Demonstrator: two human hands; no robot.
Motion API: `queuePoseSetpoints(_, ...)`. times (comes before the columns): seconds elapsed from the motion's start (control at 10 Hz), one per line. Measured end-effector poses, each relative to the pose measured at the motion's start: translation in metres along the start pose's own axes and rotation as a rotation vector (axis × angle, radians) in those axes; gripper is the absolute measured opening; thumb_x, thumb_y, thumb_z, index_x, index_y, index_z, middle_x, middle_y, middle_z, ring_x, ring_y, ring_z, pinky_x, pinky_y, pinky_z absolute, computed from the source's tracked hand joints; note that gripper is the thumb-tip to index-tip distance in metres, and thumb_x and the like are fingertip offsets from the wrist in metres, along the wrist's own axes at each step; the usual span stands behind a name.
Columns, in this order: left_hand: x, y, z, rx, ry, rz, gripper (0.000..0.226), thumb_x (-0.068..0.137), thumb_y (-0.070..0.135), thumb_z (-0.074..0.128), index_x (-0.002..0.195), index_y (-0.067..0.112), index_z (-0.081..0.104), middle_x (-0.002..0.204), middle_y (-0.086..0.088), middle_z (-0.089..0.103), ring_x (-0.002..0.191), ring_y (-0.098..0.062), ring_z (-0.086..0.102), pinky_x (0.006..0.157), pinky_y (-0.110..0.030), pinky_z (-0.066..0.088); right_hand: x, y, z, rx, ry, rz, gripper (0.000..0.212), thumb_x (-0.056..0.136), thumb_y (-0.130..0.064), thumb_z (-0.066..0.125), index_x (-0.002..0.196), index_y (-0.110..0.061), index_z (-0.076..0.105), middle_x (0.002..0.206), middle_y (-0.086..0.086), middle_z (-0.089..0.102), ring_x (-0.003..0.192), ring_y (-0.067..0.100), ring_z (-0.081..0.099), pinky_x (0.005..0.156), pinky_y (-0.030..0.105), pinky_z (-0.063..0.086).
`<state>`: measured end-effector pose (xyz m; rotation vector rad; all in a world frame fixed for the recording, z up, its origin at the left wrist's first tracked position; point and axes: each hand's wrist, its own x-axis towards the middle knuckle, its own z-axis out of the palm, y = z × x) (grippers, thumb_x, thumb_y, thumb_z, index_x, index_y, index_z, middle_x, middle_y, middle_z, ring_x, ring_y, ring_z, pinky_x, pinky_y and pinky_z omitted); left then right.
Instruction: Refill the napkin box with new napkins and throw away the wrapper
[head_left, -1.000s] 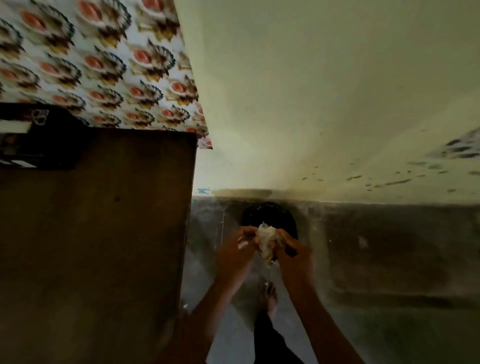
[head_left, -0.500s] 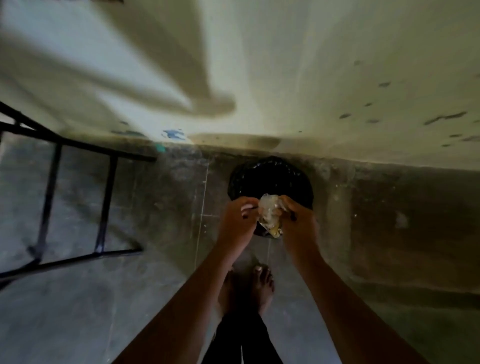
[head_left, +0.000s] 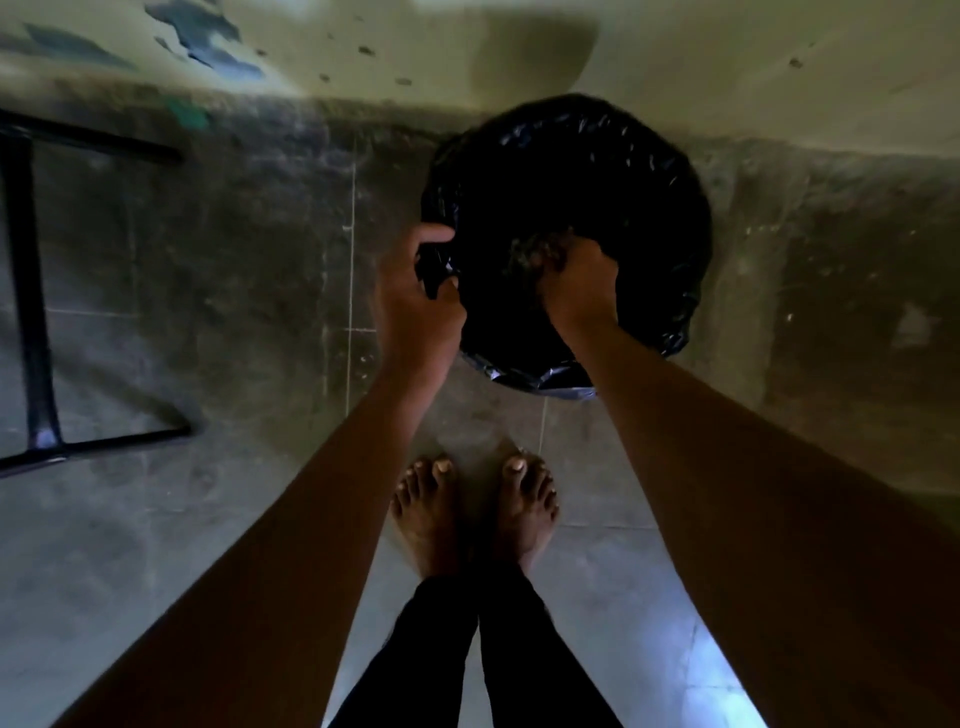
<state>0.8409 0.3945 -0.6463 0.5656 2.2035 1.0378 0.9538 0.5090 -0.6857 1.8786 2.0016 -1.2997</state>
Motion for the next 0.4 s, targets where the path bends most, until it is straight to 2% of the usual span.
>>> queuePoseSetpoints(0.1, -0.001, -0.002, 0.000, -0.031, 0.007, 0.028, 0.035, 0.082, -0.005, 0.065, 0.108, 0.019, 0.066, 0.098, 0.012, 0.066, 0.094, -0.003, 0.067, 0.085, -0.027, 0.060, 0.013, 0.006, 0.007, -0.016, -0.073, 0.025, 0.035, 0.101, -0.027, 0.055, 0.128, -0.006, 0.063, 0.126, 0.020, 0.066, 0.117, 0.036, 0.062, 0.082, 0.028, 0.045)
queuePoseSetpoints(0.2, 0.002, -0.004, -0.002, -0.011, -0.043, 0.016, 0.028, 0.084, 0.002, 0.070, 0.105, 0.021, 0.071, 0.110, 0.002, 0.070, 0.104, -0.008, 0.069, 0.090, -0.033, 0.061, 0.004, 0.003, -0.004, -0.026, -0.055, -0.004, 0.046, 0.096, -0.034, 0.062, 0.135, -0.010, 0.058, 0.133, 0.017, 0.063, 0.124, 0.035, 0.058, 0.095, 0.032, 0.047)
queuePoseSetpoints(0.3, 0.003, 0.010, -0.008, 0.006, -0.080, -0.028, 0.035, 0.083, 0.013, 0.074, 0.113, 0.031, 0.068, 0.124, 0.003, 0.066, 0.120, -0.011, 0.062, 0.102, -0.034, 0.054, -0.018, -0.005, -0.026, 0.016, 0.039, -0.024, 0.057, 0.090, -0.037, 0.069, 0.140, -0.015, 0.054, 0.138, 0.015, 0.058, 0.132, 0.033, 0.051, 0.108, 0.036, 0.041)
queuePoseSetpoints(0.4, -0.010, 0.039, -0.015, -0.016, -0.016, -0.095, 0.032, 0.088, 0.012, 0.072, 0.117, 0.022, 0.065, 0.123, 0.006, 0.062, 0.116, -0.008, 0.059, 0.098, -0.027, 0.052, -0.056, -0.017, -0.048, 0.083, 0.093, -0.029, 0.051, 0.091, -0.033, 0.070, 0.136, -0.014, 0.057, 0.137, 0.012, 0.057, 0.130, 0.027, 0.052, 0.108, 0.035, 0.042)
